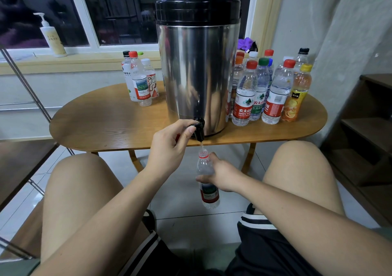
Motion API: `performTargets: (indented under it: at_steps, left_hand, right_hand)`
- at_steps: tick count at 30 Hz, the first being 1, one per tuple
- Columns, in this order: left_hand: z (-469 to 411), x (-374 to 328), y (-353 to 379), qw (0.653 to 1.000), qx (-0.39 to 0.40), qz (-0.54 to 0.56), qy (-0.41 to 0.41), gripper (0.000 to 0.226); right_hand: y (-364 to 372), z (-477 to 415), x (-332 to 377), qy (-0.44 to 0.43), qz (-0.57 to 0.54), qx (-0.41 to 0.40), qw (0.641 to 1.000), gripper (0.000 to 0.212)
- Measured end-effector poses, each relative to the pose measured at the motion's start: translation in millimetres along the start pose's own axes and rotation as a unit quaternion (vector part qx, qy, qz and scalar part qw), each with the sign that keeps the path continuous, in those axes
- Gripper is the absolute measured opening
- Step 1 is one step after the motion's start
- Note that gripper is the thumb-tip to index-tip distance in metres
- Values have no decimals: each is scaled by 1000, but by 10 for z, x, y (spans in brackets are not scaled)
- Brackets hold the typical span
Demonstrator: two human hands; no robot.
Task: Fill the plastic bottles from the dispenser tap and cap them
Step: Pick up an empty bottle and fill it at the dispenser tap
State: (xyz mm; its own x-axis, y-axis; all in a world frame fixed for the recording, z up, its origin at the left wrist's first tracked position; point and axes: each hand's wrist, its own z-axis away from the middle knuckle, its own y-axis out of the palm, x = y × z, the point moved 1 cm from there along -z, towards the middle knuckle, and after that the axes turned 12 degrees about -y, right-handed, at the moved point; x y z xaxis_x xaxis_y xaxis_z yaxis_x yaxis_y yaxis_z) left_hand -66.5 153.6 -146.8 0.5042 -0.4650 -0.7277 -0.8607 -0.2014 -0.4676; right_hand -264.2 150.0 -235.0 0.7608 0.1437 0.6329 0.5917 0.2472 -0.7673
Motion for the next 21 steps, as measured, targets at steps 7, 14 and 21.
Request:
performTargets:
  at_steps: [7, 14, 21]
  left_hand:
    - [3, -6, -9, 1000, -2, 1, 2, 23]
    - [2, -13, -3, 1000, -7, -3, 5, 22]
    - [-2, 0, 0, 1000, -1, 2, 2, 22]
  right_hand:
    - [-3, 2, 4, -2, -5, 3, 1000, 81]
    - [5, -10, -15, -6, -10, 0, 1000, 76]
    - [7, -7, -19, -8, -13, -2, 1000, 77]
